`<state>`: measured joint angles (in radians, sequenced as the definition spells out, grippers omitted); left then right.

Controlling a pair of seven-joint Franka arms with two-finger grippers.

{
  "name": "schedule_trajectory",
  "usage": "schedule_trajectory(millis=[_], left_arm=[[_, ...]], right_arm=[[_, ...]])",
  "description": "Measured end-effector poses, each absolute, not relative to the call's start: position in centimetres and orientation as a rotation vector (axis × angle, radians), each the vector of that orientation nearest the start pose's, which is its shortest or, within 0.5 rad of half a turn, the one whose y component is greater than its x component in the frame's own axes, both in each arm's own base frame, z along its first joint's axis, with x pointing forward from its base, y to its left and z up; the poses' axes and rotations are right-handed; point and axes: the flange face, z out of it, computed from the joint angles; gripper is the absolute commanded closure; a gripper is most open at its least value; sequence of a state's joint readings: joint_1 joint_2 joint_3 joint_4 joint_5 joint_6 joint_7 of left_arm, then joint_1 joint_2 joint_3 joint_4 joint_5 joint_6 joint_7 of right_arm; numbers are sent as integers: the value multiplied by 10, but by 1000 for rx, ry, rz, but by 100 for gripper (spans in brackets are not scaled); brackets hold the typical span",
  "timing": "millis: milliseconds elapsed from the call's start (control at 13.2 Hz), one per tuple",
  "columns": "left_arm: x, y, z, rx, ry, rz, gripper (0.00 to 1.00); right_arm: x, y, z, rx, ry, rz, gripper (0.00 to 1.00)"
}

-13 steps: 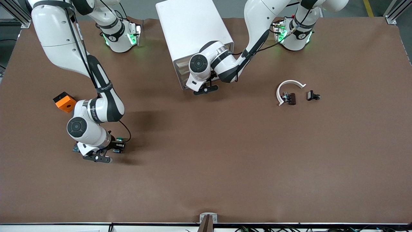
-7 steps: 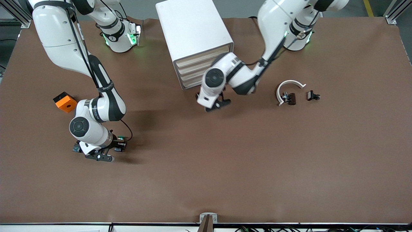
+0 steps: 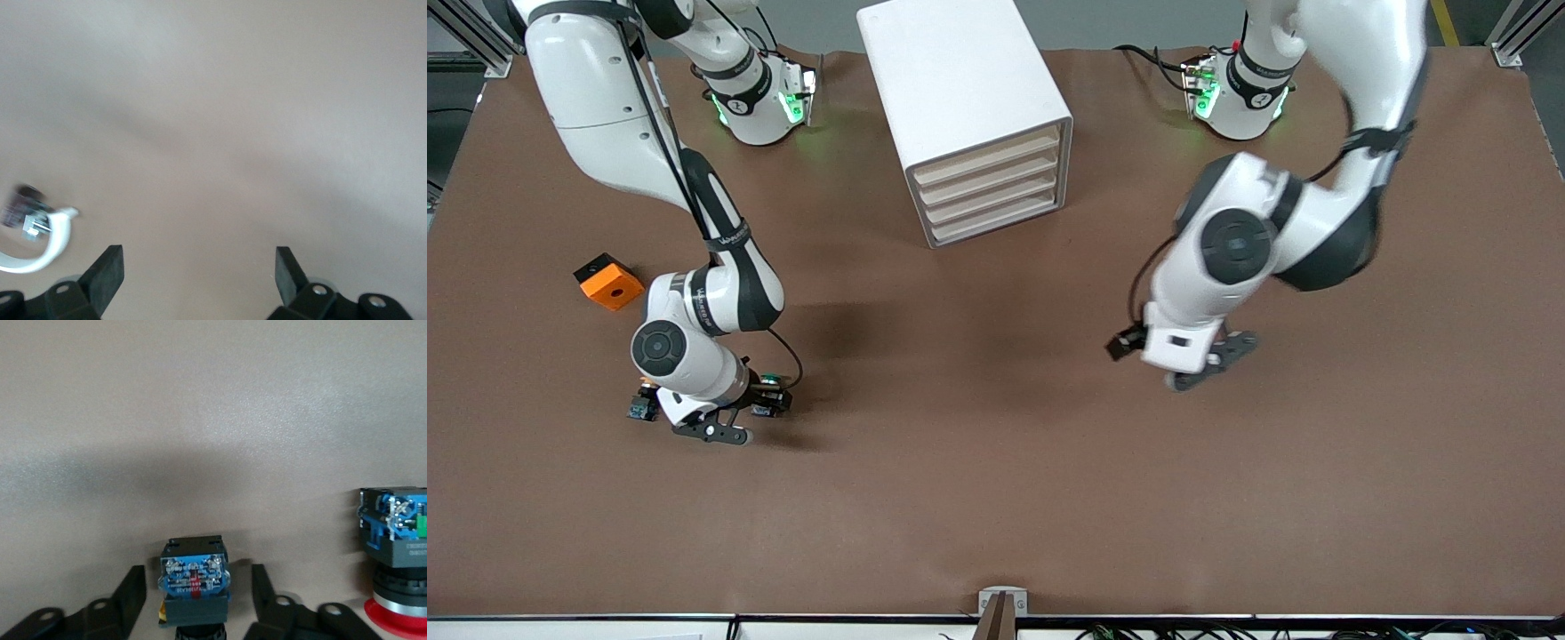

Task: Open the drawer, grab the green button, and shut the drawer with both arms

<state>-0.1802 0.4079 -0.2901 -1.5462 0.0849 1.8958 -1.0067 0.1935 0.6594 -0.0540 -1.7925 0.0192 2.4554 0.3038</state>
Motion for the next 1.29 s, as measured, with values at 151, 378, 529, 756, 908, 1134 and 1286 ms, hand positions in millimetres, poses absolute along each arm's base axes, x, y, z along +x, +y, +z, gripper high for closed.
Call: schedule_trajectory(millis=[151,378,529,756,908,1134,1286], left_arm=[[613,-230,464,-3014,-849,49,0],[597,-190,521,-3005,-799,21,0],[585,-158,557,-3006,-725,9,0],[565,-119,590,-3030,-617,60,0],[555,-92,605,-3047,-517,86,0],[542,-53,623,-3092,-359,101,0],[530,-45,630,-3099,-316,96,0]], right_arm=[[654,93,191,-3165,243,-19,0],[670,89,243,-3225,177,48,0],[676,84,304,-3236,139,103,0],[664,70,400,-3237,79,159,0],[653,55,448,-3233,51,174,0],[645,31,495,-3227,38,207,0],[643,22,516,-3225,51,224,0]])
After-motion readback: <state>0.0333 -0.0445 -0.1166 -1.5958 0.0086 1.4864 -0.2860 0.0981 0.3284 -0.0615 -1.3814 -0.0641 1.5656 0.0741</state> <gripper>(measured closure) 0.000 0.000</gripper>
